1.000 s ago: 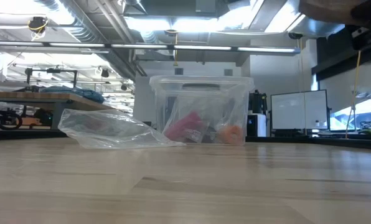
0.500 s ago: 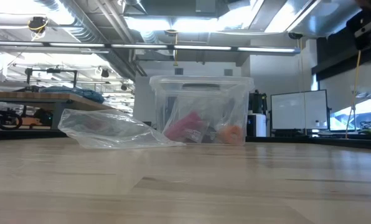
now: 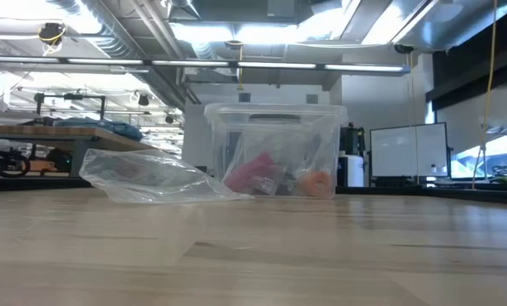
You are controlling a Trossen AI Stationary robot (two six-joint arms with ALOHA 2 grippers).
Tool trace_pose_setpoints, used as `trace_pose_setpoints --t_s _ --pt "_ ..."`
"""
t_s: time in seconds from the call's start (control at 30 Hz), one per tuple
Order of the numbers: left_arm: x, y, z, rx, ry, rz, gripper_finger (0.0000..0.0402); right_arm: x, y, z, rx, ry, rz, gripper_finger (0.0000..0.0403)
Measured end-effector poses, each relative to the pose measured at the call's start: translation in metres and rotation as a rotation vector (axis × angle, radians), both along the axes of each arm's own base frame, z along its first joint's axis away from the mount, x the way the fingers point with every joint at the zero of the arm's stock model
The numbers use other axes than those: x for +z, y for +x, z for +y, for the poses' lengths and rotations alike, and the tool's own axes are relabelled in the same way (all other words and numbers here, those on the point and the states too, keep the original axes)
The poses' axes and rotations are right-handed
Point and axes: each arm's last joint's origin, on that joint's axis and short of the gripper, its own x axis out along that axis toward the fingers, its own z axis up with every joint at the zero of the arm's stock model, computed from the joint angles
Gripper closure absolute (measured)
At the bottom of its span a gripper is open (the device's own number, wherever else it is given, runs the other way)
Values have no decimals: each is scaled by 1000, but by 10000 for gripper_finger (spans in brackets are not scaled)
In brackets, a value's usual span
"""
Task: Roll bandage
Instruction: Roll the brown bandage
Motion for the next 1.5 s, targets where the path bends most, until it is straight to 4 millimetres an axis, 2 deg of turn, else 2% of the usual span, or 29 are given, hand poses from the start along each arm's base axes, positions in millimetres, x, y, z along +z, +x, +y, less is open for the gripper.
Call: trace_pose_setpoints --t_s 0.27,0.43,0.6,0.83,1.13,1.3,1.5 --pt "-10 2 -2 -2 12 43 400 28 8 14 33 -100 -57 399" --pt "-17 2 -9 -19 31 67 400 46 10 16 17 -151 -107 393" --pt "-17 0 -14 -31 37 67 400 55 10 16 -1 -196 -132 396" --pt "-17 0 -18 -79 46 77 400 57 11 12 -151 -253 -137 393" --pt "-18 0 -18 -124 37 83 400 51 26 -1 -259 -280 -85 383" --pt "-20 0 -17 -119 12 96 400 43 31 -9 -324 -289 -31 348" --pt "-27 1 -13 -120 -31 138 400 31 34 -16 -312 -291 59 281"
